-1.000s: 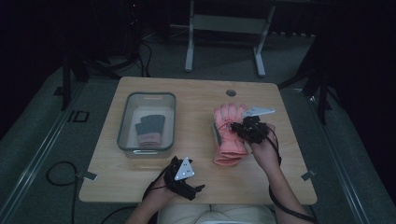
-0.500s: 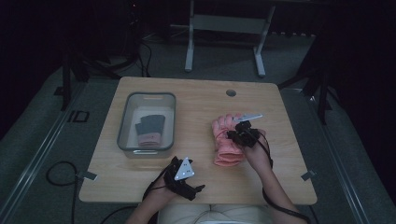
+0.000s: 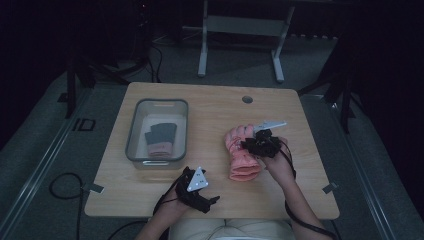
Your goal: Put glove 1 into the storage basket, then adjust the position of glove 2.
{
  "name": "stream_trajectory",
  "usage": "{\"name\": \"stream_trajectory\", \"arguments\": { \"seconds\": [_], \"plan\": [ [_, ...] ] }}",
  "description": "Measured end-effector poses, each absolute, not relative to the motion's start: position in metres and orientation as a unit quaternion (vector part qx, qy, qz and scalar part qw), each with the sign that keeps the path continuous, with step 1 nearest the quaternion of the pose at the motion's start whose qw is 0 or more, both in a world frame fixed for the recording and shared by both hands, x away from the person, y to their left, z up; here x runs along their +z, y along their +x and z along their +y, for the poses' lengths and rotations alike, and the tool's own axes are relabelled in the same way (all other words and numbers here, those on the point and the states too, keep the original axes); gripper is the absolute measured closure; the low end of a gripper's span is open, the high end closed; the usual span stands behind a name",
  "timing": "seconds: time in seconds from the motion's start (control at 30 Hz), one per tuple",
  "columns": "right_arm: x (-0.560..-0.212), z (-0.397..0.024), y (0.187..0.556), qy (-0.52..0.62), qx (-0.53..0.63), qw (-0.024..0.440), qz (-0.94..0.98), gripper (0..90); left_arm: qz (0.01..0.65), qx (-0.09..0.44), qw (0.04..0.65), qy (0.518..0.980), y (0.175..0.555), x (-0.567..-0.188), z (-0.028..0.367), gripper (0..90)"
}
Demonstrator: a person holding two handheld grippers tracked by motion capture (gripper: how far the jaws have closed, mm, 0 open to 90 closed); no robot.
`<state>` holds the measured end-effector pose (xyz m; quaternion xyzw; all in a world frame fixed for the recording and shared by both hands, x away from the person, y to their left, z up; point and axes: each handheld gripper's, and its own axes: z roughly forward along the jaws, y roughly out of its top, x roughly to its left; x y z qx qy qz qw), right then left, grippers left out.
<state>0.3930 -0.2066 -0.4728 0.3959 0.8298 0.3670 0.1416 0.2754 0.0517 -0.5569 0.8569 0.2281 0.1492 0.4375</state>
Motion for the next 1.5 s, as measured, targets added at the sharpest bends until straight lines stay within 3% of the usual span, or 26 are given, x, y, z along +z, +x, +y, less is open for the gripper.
{"name": "stream_trajectory", "arguments": {
  "seconds": [0.13, 0.37, 0.57, 0.8, 0.9, 0.97, 1.17, 1.3, 1.5],
  "plan": [
    [-0.457, -0.210, 0.387, 0.381, 0.383, 0.156, 0.827, 62.8, 0.243, 0.152, 0.439, 0.852, 0.275, -0.546, 0.051, 1.4],
    [-0.444, -0.221, 0.383, 0.363, 0.401, 0.165, 0.825, 58.6, 0.257, 0.173, 0.466, 0.829, 0.277, -0.526, 0.051, 1.4],
    [-0.439, -0.233, 0.387, 0.375, 0.397, 0.184, 0.817, 58.4, 0.269, 0.183, 0.498, 0.804, 0.301, -0.488, 0.042, 3.8],
    [-0.445, -0.227, 0.397, 0.395, 0.389, 0.194, 0.809, 55.5, 0.302, 0.141, 0.505, 0.797, 0.353, -0.465, 0.027, 5.7],
    [-0.453, -0.223, 0.402, 0.403, 0.383, 0.185, 0.810, 52.1, 0.328, 0.125, 0.499, 0.793, 0.375, -0.468, 0.019, 7.6],
    [-0.458, -0.223, 0.404, 0.413, 0.382, 0.178, 0.808, 49.3, 0.346, 0.127, 0.483, 0.795, 0.387, -0.472, 0.012, 14.6],
    [-0.477, -0.224, 0.408, 0.422, 0.365, 0.158, 0.815, 41.6, 0.392, 0.087, 0.437, 0.805, 0.410, -0.493, 0.003, 15.3],
    [-0.495, -0.232, 0.413, 0.434, 0.343, 0.129, 0.823, 37.6, 0.419, 0.023, 0.383, 0.823, 0.421, -0.520, -0.005, 15.3],
    [-0.518, -0.242, 0.425, 0.449, 0.332, 0.064, 0.827, 35.5, 0.446, -0.044, 0.396, 0.802, 0.431, -0.543, -0.008, 22.0]
  ]
}}
